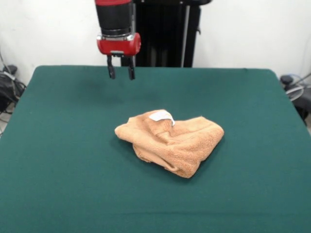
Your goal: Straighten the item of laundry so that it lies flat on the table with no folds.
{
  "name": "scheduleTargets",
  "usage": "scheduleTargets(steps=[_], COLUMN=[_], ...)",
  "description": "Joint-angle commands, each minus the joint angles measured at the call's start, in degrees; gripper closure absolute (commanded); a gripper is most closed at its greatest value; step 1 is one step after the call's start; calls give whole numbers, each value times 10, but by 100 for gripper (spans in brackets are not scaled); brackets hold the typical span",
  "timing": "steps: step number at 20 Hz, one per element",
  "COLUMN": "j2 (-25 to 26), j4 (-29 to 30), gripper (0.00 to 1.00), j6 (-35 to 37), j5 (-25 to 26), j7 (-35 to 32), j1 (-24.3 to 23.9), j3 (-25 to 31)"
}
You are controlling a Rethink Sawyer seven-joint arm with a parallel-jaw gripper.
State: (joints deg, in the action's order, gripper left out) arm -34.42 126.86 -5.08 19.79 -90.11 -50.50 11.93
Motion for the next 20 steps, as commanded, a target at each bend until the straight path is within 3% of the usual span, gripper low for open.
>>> scheduleTargets(steps=[1,20], j2=[16,17], j4=[-19,-25], gripper=[0,0], j6=[-19,-61], j5=[16,55], j7=[-83,-73], j1=[6,5], j3=[72,81])
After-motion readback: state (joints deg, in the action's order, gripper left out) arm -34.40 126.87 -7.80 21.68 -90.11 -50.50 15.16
